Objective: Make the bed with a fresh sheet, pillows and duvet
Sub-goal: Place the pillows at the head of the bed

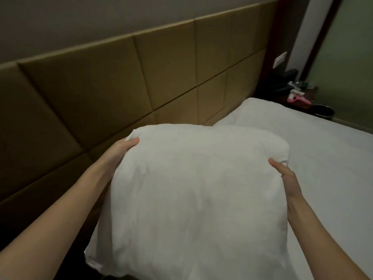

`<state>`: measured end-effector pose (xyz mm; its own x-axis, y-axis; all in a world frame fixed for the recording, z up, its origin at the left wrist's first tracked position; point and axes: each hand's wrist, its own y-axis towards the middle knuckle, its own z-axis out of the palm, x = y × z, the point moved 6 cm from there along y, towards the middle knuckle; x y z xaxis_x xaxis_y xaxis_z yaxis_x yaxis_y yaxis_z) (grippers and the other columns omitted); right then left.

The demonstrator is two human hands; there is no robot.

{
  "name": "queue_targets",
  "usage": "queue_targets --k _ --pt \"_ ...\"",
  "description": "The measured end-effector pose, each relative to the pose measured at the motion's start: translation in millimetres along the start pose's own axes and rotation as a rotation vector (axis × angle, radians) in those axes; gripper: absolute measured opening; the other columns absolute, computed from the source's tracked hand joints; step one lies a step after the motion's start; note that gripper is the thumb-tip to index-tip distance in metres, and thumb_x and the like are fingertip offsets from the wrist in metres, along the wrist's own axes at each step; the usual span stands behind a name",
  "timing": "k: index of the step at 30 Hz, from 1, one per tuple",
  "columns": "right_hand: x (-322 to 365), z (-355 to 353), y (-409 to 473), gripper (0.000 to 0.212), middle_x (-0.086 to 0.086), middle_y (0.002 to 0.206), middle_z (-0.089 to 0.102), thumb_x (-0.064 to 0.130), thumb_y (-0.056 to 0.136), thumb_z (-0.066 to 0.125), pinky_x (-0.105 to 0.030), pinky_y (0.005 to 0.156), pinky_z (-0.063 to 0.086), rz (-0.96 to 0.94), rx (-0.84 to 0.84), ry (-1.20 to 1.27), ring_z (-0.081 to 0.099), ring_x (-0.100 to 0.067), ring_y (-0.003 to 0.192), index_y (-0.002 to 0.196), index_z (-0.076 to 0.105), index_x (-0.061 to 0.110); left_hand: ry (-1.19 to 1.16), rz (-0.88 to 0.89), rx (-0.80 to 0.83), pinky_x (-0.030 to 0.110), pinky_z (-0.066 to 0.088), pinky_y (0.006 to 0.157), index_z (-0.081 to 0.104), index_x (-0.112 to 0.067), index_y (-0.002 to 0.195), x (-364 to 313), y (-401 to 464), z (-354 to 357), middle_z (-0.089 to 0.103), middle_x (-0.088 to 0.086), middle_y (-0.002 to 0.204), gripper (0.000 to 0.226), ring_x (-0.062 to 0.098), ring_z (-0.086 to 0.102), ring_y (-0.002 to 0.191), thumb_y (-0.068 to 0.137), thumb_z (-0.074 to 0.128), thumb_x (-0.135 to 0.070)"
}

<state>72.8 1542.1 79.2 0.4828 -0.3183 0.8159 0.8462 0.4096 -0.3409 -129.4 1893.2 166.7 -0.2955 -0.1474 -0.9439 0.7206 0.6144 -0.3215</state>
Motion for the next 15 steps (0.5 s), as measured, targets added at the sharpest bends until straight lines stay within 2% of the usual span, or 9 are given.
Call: queue_targets --k 3,4,7,9,11,13,15 --pt "-5.9 9.7 40.7 0.033 -0.008 0.119 0.068 0.023 0.093 0.055 -0.044 0.093 0.050 -0.074 -0.106 0.002 0.065 -0.030 0.107 0.125 0.062 0.017 0.100 0.066 0.110 0.035 0.050 0.082 0.055 -0.021 0.126 -37.8 81.3 12.6 0.067 0.001 0.113 0.029 0.020 0.065 0.102 0.099 0.047 -0.024" --pt "-15.0 10.5 53.8 0.037 -0.009 0.122 0.066 0.026 0.092 0.057 -0.045 0.094 0.048 -0.078 -0.152 0.002 0.064 -0.030 0.109 0.128 0.059 0.017 0.145 0.081 0.137 0.035 0.050 0.081 0.055 -0.022 0.127 -43.0 106.9 15.9 0.067 0.001 0.115 0.029 0.020 0.065 0.102 0.099 0.047 -0.026" --pt "-53.8 18.2 82.7 0.053 -0.006 0.125 0.064 0.039 0.080 0.069 -0.036 0.082 0.054 -0.018 -0.222 -0.068 0.064 -0.025 0.107 0.128 0.054 0.025 0.368 0.120 0.175 0.037 0.045 0.093 0.048 -0.022 0.137 -34.0 169.7 26.3 0.053 -0.002 0.135 0.039 0.022 0.055 0.118 0.100 0.046 -0.032" --pt "-92.3 20.3 92.1 0.051 0.000 0.133 0.057 0.032 0.088 0.063 -0.029 0.077 0.051 0.067 -0.199 -0.256 0.059 -0.020 0.110 0.135 0.045 0.028 0.494 0.101 0.223 0.035 0.038 0.100 0.036 -0.017 0.145 -1.5 196.1 29.0 0.038 -0.006 0.143 0.050 0.020 0.043 0.129 0.099 0.048 -0.032" --pt "-135.5 14.6 92.6 0.050 0.002 0.138 0.047 0.019 0.097 0.052 -0.027 0.081 0.045 0.221 -0.183 -0.468 0.049 -0.020 0.119 0.144 0.035 0.022 0.575 0.018 0.296 0.034 0.031 0.108 0.027 -0.012 0.149 49.0 217.8 29.7 0.031 0.002 0.152 0.066 0.024 0.033 0.139 0.094 0.055 -0.034" --pt "-171.3 2.5 89.5 0.058 0.000 0.149 0.038 0.020 0.097 0.052 -0.034 0.098 0.042 0.323 -0.190 -0.596 0.043 -0.023 0.130 0.149 0.028 0.022 0.863 -0.114 0.335 0.033 0.017 0.114 0.018 -0.011 0.152 109.3 224.1 21.8 0.016 0.008 0.158 0.070 0.025 0.016 0.146 0.096 0.051 -0.036" --pt "-184.2 -3.0 83.6 0.063 -0.003 0.155 0.030 0.026 0.096 0.055 -0.041 0.112 0.031 0.317 -0.242 -0.749 0.035 -0.025 0.137 0.151 0.023 0.023 1.118 -0.187 0.326 0.036 0.007 0.117 0.007 -0.019 0.153 161.0 220.7 3.7 0.001 0.007 0.161 0.070 0.026 0.003 0.148 0.098 0.041 -0.046"
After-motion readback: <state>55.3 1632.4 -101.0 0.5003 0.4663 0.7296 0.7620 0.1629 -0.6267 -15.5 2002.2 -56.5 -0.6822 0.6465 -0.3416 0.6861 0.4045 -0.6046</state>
